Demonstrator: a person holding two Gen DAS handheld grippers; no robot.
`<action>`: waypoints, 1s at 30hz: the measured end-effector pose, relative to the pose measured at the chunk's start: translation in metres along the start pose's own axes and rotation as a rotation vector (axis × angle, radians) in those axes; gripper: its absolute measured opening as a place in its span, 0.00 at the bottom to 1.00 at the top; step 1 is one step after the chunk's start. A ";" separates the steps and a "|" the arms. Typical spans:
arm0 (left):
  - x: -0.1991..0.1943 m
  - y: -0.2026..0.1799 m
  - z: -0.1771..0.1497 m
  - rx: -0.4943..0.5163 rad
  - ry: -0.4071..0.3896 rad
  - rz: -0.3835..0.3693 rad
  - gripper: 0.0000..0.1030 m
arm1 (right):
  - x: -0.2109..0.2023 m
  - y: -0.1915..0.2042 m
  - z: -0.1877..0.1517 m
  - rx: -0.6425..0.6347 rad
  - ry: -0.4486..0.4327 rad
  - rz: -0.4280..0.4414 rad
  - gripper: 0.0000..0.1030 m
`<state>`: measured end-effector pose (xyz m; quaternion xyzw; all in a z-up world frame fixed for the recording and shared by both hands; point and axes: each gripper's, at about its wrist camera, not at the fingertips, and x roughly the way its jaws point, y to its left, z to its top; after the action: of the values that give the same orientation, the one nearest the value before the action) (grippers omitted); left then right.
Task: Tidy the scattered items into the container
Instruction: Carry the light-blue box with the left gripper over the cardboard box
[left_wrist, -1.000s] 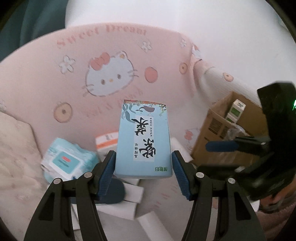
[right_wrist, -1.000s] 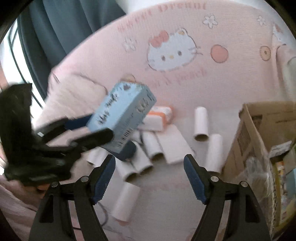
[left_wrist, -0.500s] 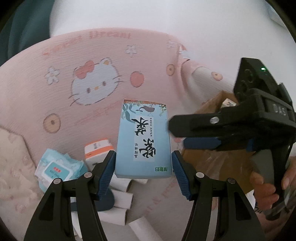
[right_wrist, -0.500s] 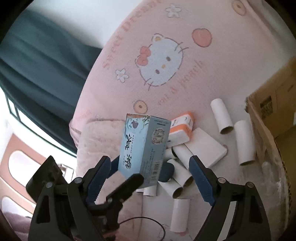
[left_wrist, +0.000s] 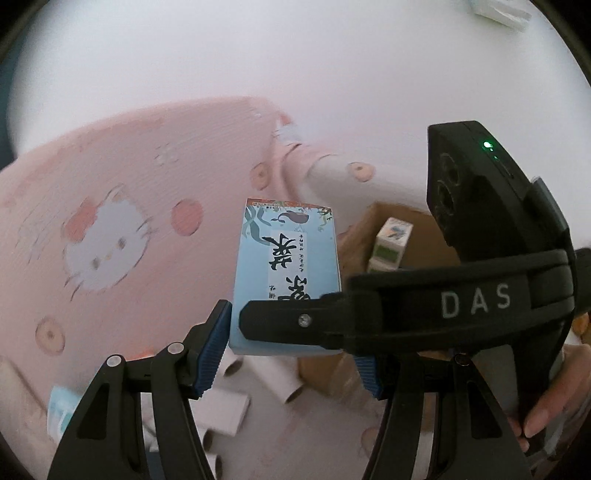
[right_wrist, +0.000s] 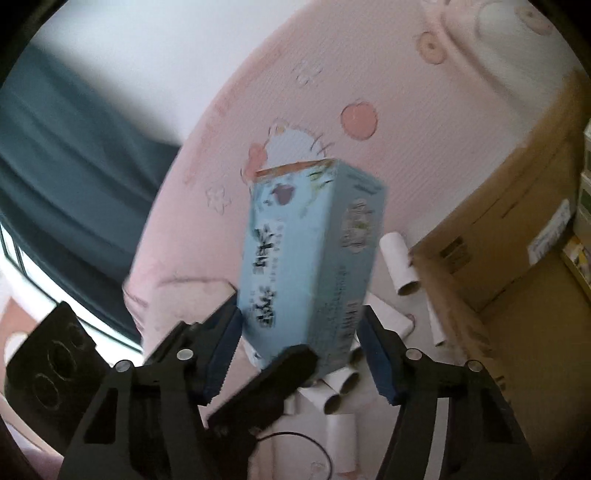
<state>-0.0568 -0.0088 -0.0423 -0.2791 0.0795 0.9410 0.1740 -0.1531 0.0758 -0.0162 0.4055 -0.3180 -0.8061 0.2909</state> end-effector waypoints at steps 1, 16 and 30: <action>0.004 -0.005 0.004 0.014 -0.002 -0.008 0.63 | -0.005 -0.003 0.003 0.016 -0.017 -0.007 0.60; 0.077 -0.077 0.055 0.140 0.123 -0.224 0.63 | -0.104 -0.075 0.040 0.229 -0.202 -0.150 0.60; 0.160 -0.130 0.070 0.205 0.374 -0.394 0.63 | -0.131 -0.132 0.057 0.369 -0.133 -0.386 0.61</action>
<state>-0.1685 0.1746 -0.0799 -0.4387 0.1490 0.8084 0.3631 -0.1627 0.2703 -0.0268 0.4508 -0.3948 -0.7999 0.0317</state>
